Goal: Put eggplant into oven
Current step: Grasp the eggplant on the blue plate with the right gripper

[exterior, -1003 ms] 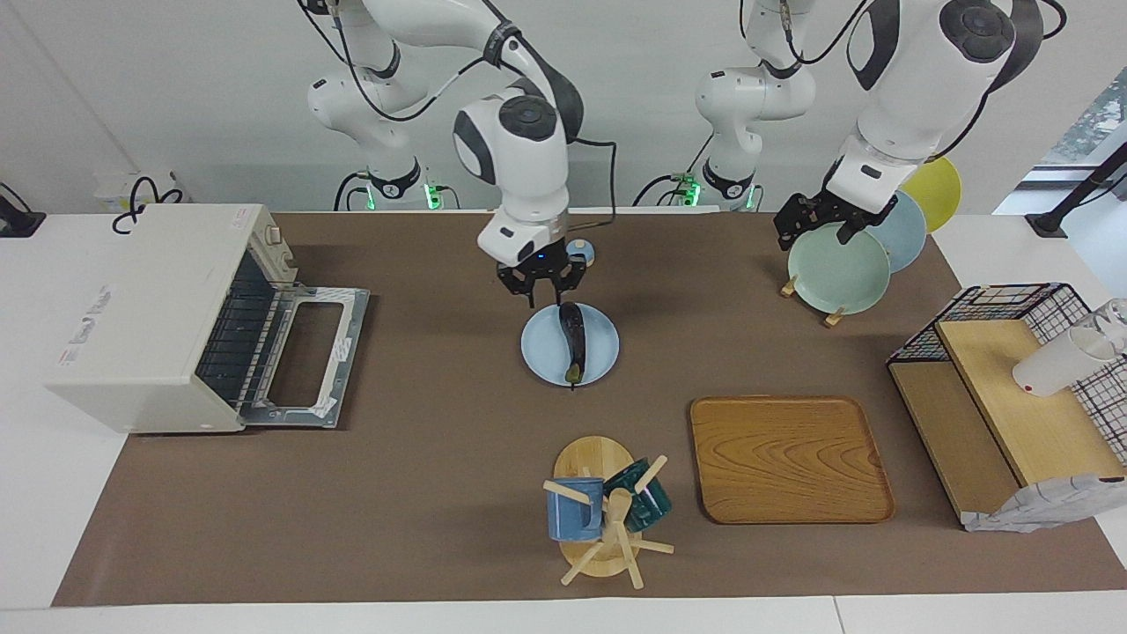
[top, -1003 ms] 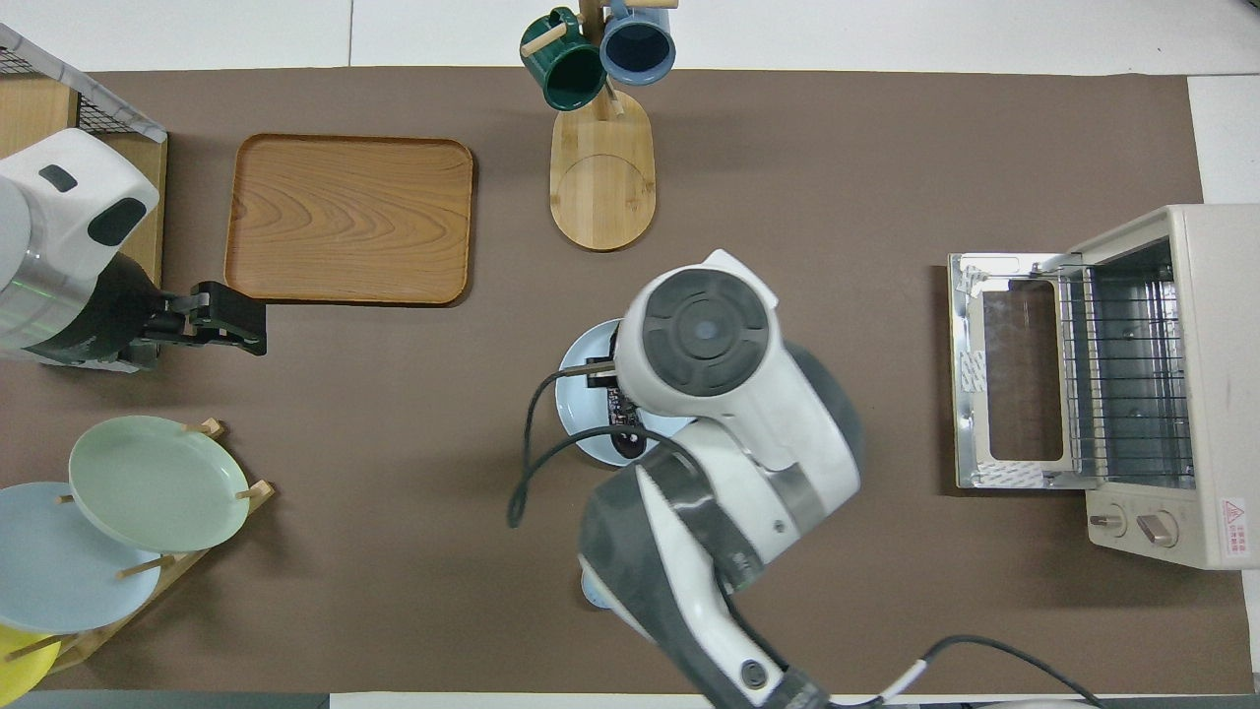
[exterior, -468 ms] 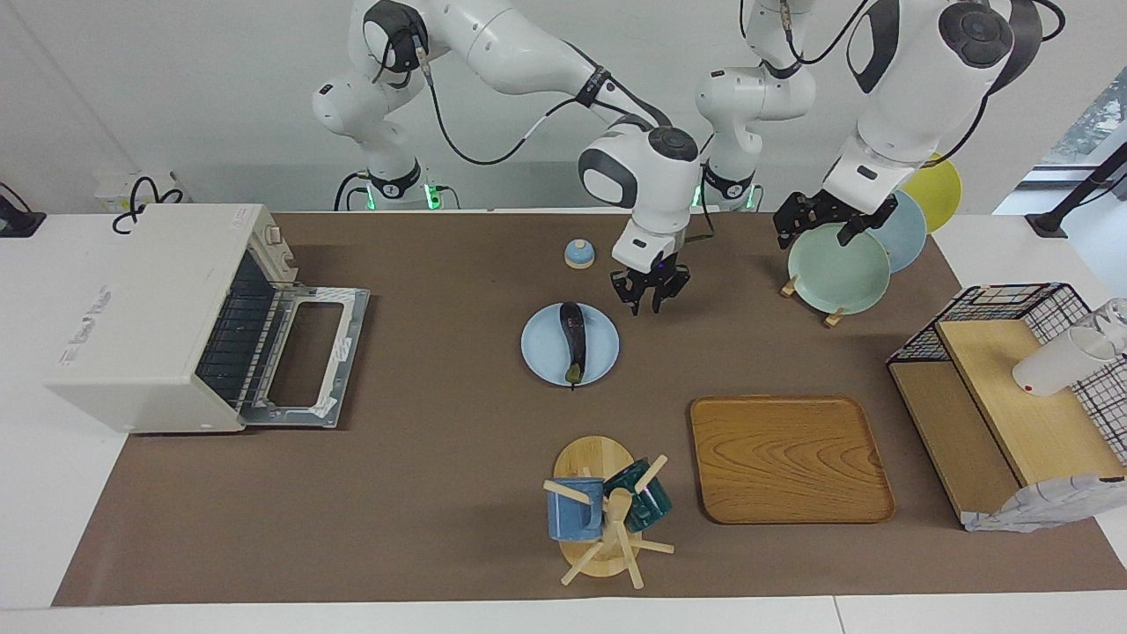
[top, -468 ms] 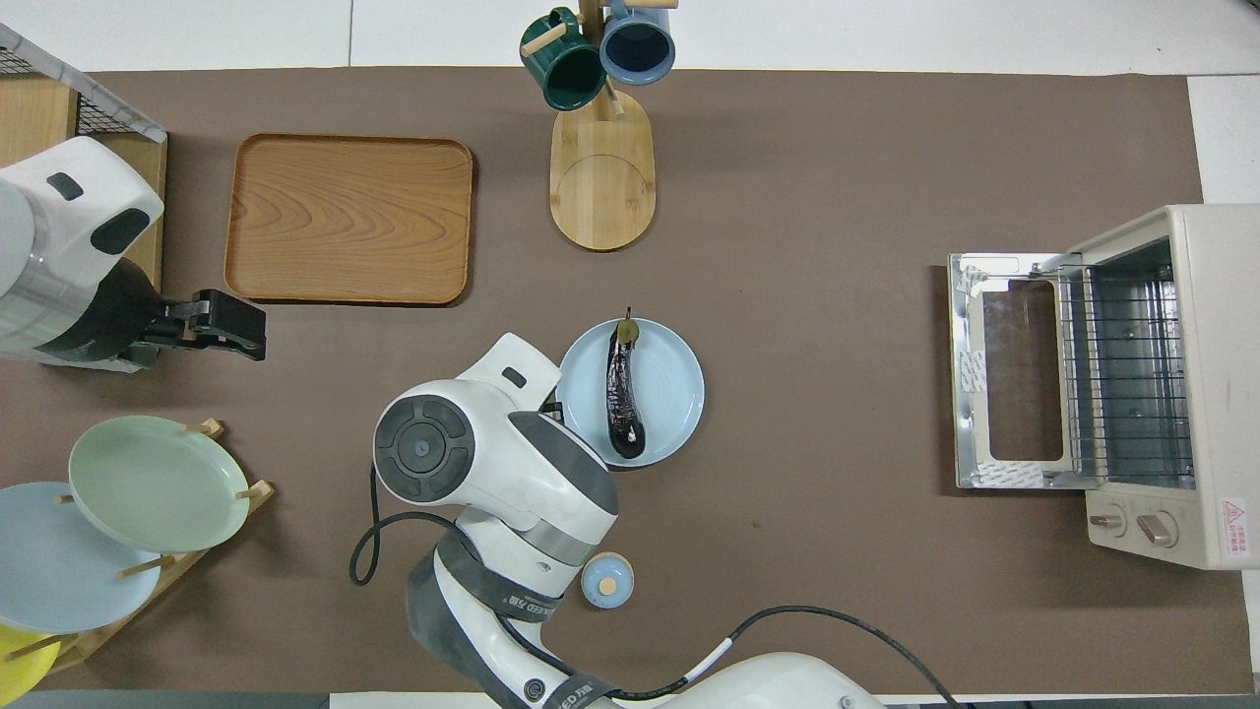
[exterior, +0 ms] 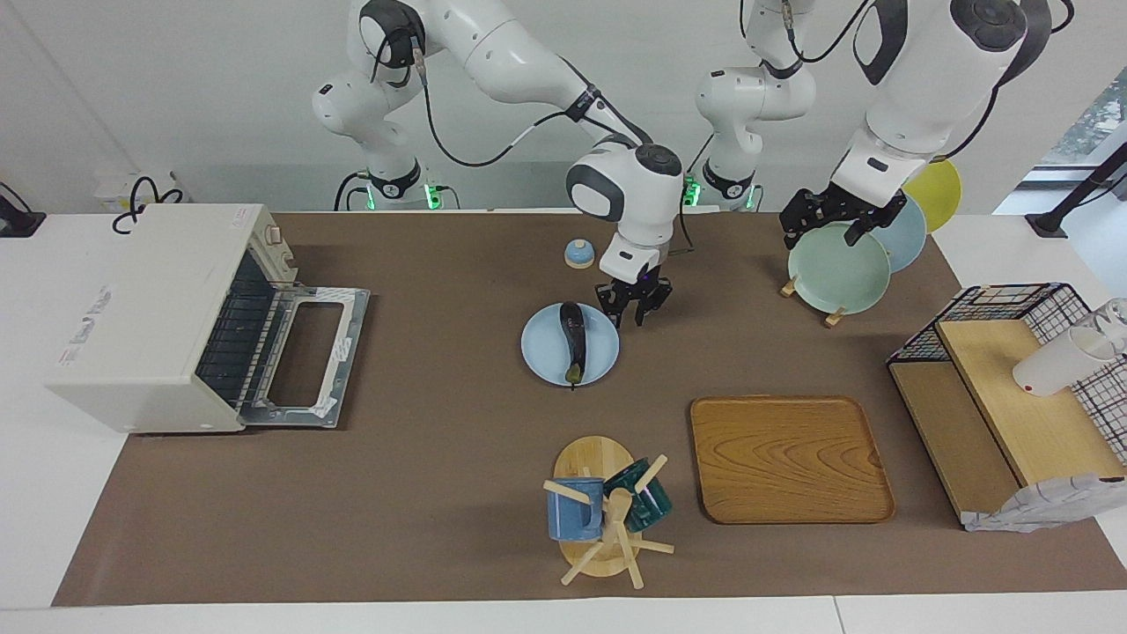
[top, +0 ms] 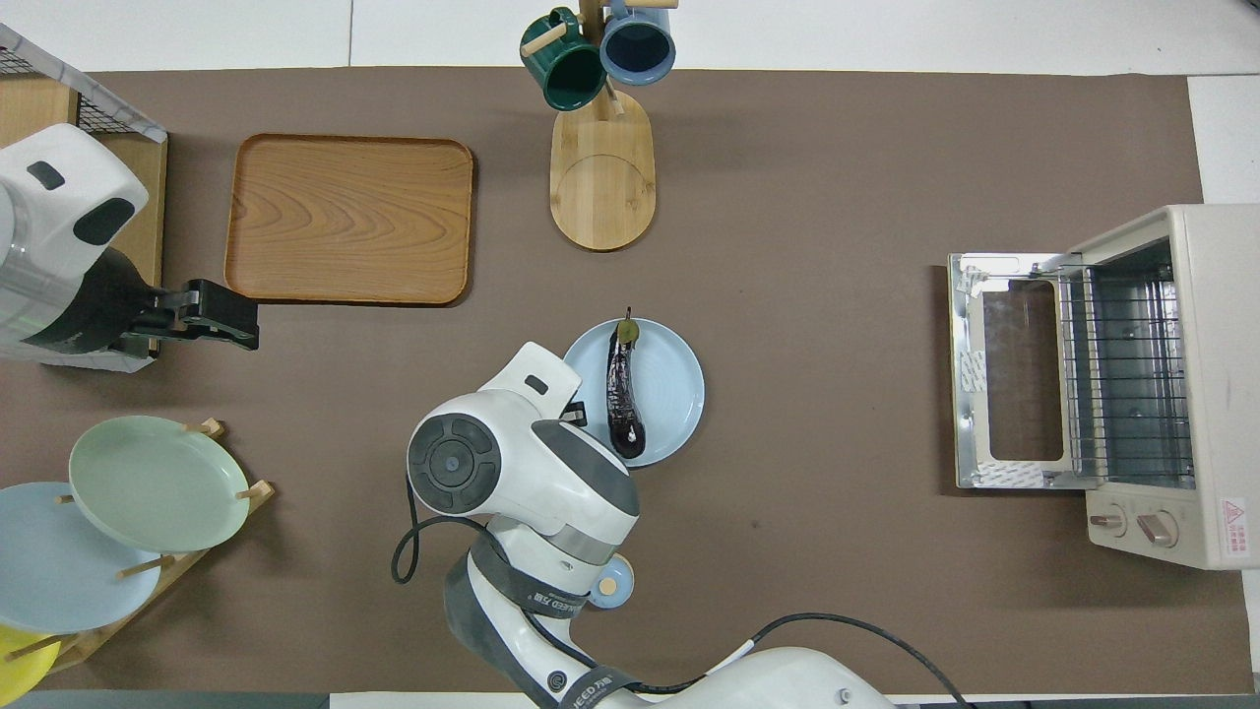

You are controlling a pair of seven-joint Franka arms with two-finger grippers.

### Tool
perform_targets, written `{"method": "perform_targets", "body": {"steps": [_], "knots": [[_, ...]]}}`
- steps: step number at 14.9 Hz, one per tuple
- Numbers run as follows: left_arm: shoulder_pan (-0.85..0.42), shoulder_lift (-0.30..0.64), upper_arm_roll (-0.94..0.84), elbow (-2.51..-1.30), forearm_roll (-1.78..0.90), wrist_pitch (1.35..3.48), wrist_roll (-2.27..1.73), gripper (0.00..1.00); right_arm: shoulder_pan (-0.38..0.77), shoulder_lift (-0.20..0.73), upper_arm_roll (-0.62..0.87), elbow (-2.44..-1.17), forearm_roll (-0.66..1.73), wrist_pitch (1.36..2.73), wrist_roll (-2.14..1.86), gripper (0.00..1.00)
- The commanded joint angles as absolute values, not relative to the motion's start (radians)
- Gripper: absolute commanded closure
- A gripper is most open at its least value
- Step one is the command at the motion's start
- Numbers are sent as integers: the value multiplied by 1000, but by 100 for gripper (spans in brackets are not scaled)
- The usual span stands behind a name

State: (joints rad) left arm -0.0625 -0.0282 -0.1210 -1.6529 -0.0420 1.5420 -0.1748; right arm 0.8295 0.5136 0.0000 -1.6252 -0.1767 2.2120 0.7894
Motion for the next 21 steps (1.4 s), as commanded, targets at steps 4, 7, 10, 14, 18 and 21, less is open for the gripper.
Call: {"method": "perform_targets", "body": {"steps": [4,7,10,14,18,21], "knots": [[-69,-17,-110,-1638,-31,1562,-166,0,798,463,9,-1794,-190,2406,744,57],[-51,-17,-107,-1640,-22,1562,-115,0,801,462,9,-1804,-190,2407,744,60],[-52,-15,-86,-1640,-20,1566,-107,0,802,454,9,-1813,-192,2395,742,96],[-57,-17,-87,-1640,-21,1568,-117,0,815,446,8,-1810,-206,2341,744,100],[-61,-20,-87,-1640,-20,1514,-117,0,815,445,6,-1792,-234,2269,741,100],[-61,-21,-92,-1640,-21,1499,-120,0,816,446,8,-1692,-304,2061,738,100]]}}
